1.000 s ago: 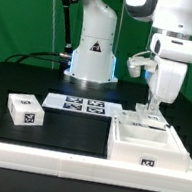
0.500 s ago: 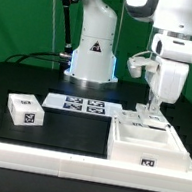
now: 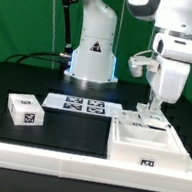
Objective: Assemble cabinet
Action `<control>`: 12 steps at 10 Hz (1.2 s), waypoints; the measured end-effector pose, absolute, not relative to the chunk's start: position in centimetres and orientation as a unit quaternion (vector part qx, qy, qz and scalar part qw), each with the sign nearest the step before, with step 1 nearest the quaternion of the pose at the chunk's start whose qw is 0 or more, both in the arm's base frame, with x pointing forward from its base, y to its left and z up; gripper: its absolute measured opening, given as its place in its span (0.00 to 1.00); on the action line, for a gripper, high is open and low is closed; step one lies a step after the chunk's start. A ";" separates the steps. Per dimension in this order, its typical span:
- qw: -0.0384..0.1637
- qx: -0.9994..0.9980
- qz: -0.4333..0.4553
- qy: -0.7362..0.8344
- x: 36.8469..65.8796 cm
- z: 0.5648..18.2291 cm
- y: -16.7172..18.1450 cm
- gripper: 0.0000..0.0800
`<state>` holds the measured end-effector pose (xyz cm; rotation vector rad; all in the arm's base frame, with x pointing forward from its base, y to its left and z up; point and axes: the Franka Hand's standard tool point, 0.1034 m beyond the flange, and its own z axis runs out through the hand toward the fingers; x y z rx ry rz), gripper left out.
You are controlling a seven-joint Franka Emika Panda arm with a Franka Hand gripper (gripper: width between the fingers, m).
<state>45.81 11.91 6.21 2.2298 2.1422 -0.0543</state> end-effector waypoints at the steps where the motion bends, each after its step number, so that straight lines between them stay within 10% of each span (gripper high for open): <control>1: 0.024 0.721 -0.018 0.692 45.8 6.2 11.9 0.09; 12: 0.024 0.728 -0.011 0.685 46.8 5.8 12.0 0.09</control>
Offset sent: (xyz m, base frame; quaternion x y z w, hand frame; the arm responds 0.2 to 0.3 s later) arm 0.0068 -0.0033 -0.0076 0.0033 -0.0213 0.0172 0.9996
